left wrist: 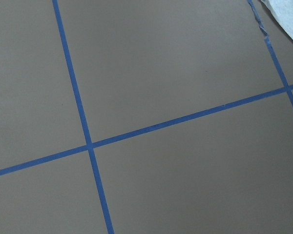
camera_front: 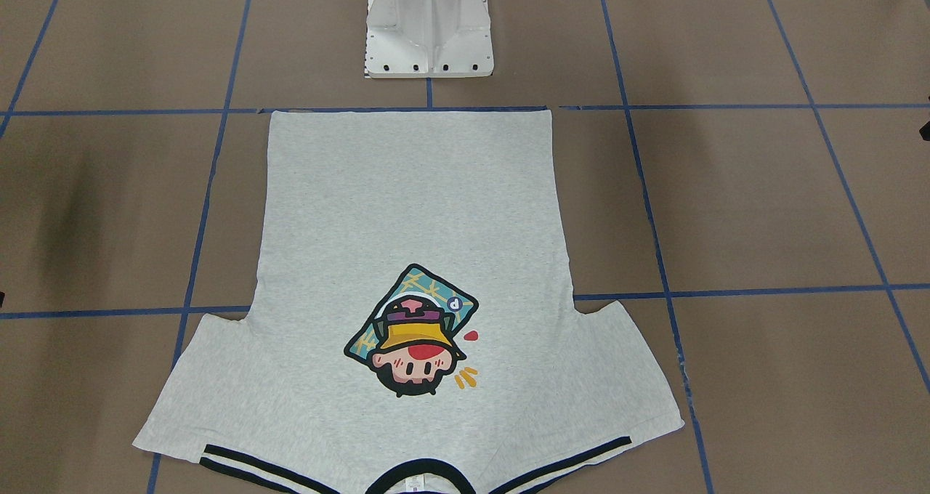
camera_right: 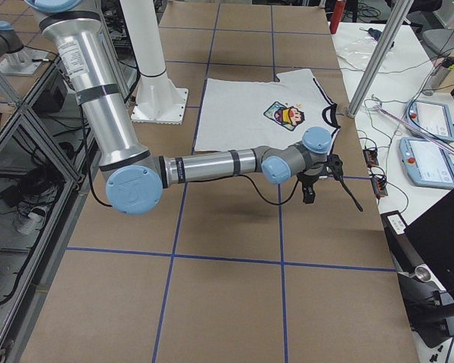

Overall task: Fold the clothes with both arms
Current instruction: 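Move the right gripper toward the shirt's shoulder nearest it, then fold the sleeve nearest the right gripper inward onto the shirt body, then fold the sleeve nearest the left gripper inward while the right gripper withdraws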

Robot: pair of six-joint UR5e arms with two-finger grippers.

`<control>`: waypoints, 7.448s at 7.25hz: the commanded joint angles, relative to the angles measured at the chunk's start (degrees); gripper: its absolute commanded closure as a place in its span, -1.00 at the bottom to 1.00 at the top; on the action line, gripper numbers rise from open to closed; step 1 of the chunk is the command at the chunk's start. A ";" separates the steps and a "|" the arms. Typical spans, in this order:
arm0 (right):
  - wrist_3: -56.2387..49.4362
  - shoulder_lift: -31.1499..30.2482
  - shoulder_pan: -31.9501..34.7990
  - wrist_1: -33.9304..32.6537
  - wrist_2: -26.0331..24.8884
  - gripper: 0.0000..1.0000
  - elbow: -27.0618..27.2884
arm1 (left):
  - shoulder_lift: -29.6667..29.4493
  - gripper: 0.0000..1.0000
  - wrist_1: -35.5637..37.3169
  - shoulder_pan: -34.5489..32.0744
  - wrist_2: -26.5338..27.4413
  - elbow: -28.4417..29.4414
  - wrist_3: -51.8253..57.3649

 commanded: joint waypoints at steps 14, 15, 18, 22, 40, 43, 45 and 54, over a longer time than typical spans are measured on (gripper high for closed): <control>27.00 19.32 -13.83 28.89 -22.64 -0.46 -29.87 | -0.30 -1.00 -0.85 0.02 0.37 0.66 0.32; 27.00 19.85 -14.18 28.97 -22.64 -0.45 -31.36 | -0.30 -1.00 -0.85 0.02 0.37 0.57 0.32; 27.00 19.86 -14.18 28.97 -22.64 0.54 -31.55 | -0.30 -1.00 -0.85 0.02 0.37 0.49 0.32; 28.40 19.51 -14.18 29.06 -22.37 1.00 -28.59 | -0.30 -1.00 -0.85 0.02 0.28 0.57 0.24; 46.60 18.07 -20.95 20.04 -26.54 -1.00 -7.22 | -9.40 -0.99 -10.16 9.92 0.01 5.81 -25.72; 46.78 3.12 -20.69 10.89 -21.76 -1.00 16.89 | -24.33 -0.98 -11.21 19.23 0.37 18.19 -39.53; 46.78 -5.33 -19.82 10.08 -17.48 -1.00 26.68 | -35.41 -0.91 -22.13 23.03 0.45 35.64 -48.05; 46.69 -9.94 -19.19 10.25 -18.24 -1.00 30.94 | -54.61 0.07 -46.73 28.76 18.55 72.11 -56.63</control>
